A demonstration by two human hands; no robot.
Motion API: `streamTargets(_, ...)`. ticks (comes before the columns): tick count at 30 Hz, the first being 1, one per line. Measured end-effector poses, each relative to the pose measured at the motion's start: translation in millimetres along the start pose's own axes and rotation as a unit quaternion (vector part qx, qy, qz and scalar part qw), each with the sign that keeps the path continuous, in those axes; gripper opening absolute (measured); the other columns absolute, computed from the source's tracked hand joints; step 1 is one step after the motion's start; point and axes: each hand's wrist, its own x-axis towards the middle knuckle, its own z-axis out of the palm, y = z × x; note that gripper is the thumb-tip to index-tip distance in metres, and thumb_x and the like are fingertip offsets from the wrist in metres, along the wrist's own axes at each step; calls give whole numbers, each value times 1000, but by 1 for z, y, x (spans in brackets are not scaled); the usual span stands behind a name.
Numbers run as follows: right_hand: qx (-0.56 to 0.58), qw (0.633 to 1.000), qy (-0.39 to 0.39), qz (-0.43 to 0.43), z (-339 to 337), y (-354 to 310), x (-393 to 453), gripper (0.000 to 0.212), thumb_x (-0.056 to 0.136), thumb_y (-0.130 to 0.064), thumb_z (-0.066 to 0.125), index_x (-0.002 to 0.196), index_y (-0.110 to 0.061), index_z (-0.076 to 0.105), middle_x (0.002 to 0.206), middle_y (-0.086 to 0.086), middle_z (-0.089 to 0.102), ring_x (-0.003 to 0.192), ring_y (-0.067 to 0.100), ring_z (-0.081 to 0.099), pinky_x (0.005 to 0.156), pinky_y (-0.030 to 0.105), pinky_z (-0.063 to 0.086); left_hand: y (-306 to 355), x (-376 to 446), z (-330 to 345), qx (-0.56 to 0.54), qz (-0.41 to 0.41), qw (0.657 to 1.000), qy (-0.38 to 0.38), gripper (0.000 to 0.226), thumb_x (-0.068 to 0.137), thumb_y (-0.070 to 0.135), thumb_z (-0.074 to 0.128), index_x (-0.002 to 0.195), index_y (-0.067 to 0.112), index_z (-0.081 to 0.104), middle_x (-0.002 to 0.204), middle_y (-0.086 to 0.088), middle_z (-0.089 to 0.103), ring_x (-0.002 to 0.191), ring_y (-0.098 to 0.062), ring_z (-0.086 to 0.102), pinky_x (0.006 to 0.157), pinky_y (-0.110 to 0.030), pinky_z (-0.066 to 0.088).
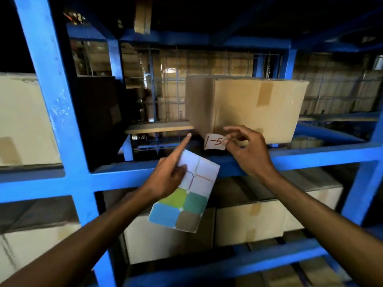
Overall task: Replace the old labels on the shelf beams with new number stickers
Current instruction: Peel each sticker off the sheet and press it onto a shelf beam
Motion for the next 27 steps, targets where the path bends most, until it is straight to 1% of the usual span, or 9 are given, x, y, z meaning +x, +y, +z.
streamTargets(3, -9, 1000, -17, 17, 15, 21, -19, 31, 79, 1, 65, 108, -8, 61, 82, 4, 65, 80, 12, 61, 72, 9, 47, -3, -21, 15, 35, -25, 998, -50, 77, 96, 6, 44, 145, 44, -1, 61, -13, 49, 49, -10, 36, 52, -29, 37)
streamTargets(4, -16, 999, -23, 19, 19, 27, -25, 32, 79, 0, 66, 109, -10, 59, 81, 1, 65, 81, 12, 62, 74, 11, 48, -5, -27, 19, 47, -27, 997, -55, 77, 96, 6, 44, 144, 43, -3, 63, -15, 52, 48, -8, 37, 53, -28, 38)
streamTargets(6, -31, 999, -36, 21, 26, 37, -32, 36, 78, -3, 68, 111, -13, 56, 80, -3, 64, 84, 13, 63, 78, 20, 50, -6, -32, 24, 66, -20, 996, -57, 77, 96, 4, 43, 144, 39, -5, 59, -10, 49, 48, -7, 40, 51, -21, 34)
streamTargets(11, -53, 997, -42, 41, 40, 57, -45, 40, 77, -8, 70, 112, -20, 54, 77, -15, 63, 84, 8, 64, 82, 29, 51, -20, -40, 30, 160, -5, 983, -89, 90, 90, 0, 47, 142, 39, -14, 63, 7, 40, 53, -9, 39, 55, -28, 34)
streamTargets(15, -49, 997, -41, 44, 44, 67, -48, 41, 78, -8, 70, 113, -21, 54, 77, -20, 62, 82, 3, 62, 79, 22, 49, -30, -40, 37, 238, -8, 966, -105, 100, 88, 4, 51, 139, 44, -25, 70, 5, 37, 56, -16, 39, 54, -31, 34)
streamTargets(19, -52, 996, -46, 53, 46, 74, -49, 41, 79, -9, 70, 115, -20, 53, 82, -12, 64, 85, 5, 63, 73, 12, 44, -35, -38, 46, 289, -34, 948, -128, 105, 89, 5, 49, 130, 53, -35, 77, 0, 40, 54, -20, 41, 53, -37, 40)
streamTargets(21, -50, 996, -45, 56, 47, 76, -50, 40, 79, -10, 70, 114, -22, 53, 81, -12, 63, 85, 5, 63, 72, 11, 44, -38, -36, 49, 307, -41, 941, -139, 103, 90, 5, 49, 133, 50, -33, 81, -6, 47, 51, -17, 38, 53, -36, 38)
streamTargets(23, -52, 996, -46, 57, 48, 79, -50, 40, 79, -11, 69, 113, -23, 53, 81, -13, 62, 85, 3, 62, 72, 13, 46, -42, -33, 51, 330, -42, 932, -147, 100, 91, 8, 50, 137, 44, -31, 95, -14, 57, 55, -18, 43, 55, -34, 36)
streamTargets(27, -57, 995, -41, 64, 50, 82, -49, 40, 79, -11, 69, 112, -24, 52, 85, -12, 63, 89, 6, 62, 73, 18, 50, -50, -30, 57, 383, -40, 909, -160, 103, 91, 14, 53, 133, 42, -37, 112, -19, 59, 71, -26, 57, 63, -36, 45)
